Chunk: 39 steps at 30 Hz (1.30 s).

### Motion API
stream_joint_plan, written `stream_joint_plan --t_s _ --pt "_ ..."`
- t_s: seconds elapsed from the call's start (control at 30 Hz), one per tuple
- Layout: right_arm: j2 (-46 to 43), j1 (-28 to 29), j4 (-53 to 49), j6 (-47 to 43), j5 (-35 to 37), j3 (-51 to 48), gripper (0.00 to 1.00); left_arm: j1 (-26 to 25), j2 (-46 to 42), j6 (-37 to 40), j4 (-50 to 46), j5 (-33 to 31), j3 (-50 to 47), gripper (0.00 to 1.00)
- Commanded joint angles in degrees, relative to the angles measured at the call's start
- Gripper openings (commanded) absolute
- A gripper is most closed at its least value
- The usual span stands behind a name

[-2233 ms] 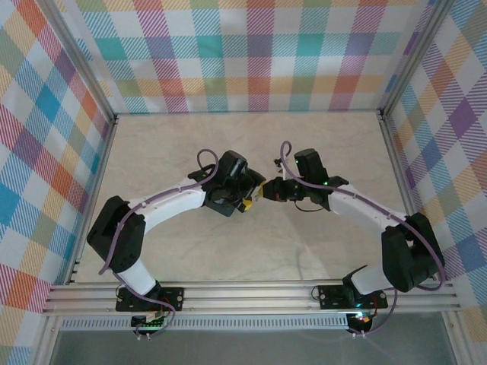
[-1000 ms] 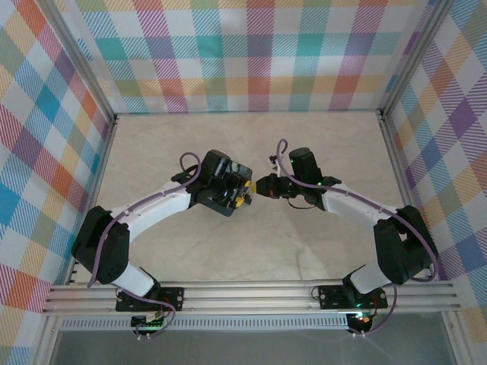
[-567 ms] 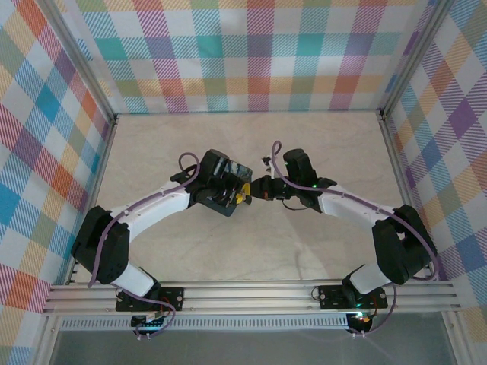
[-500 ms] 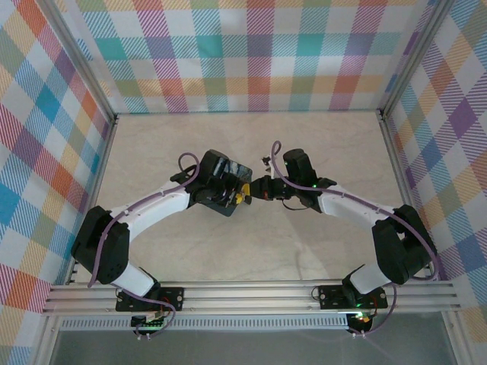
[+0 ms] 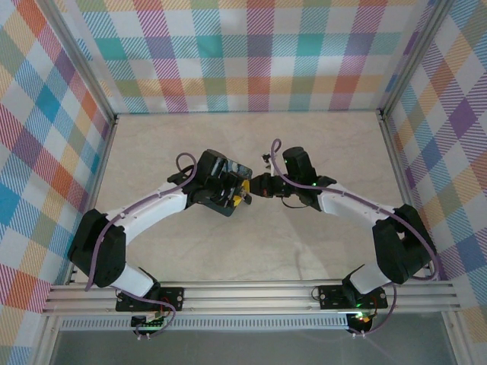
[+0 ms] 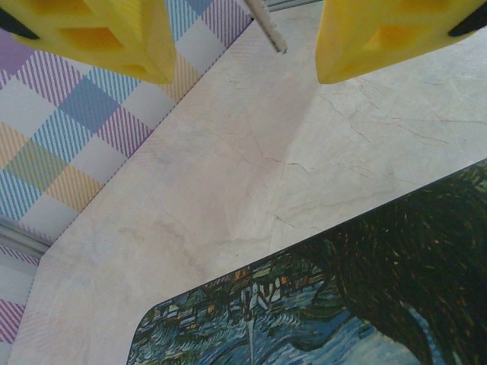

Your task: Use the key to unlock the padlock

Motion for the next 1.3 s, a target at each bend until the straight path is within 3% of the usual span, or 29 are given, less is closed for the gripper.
stream_joint_plan --t_s 0.0,0.1,0.5,0.8,1.03,1.27 --pt "1.38 1.55 4.18 -0.59 -1.04 2.13 0.02 0.37 -1.38 -0.74 -0.76 1.55 -0.84 0.50" --pt "1.56 1.93 4.62 -0.67 -1.23 2.06 0.02 0.42 -1.40 -1.13 -0.41 1.77 -1.26 0.49" --pt "-0.19 1.91 4.69 -0.94 -1.50 -0.23 0.02 0.81 -1.78 -3.56 4.26 2.42 -3.67 0.24" --pt "-1.72 1.93 2.44 -2.12 1.42 -0.48 0.03 1.34 -3.39 -1.66 1.27 0.73 -3.81 0.08" --pt "-2.21 1.93 1.31 -2.78 2.88 -1.41 0.07 1.52 -3.12 0.36 -1.03 0.10 -3.34 0.01" --pt "-2.40 1.86 0.95 -3.40 3.69 -2.50 0.11 1.52 -2.27 2.70 -2.45 -0.24 -1.88 0.00"
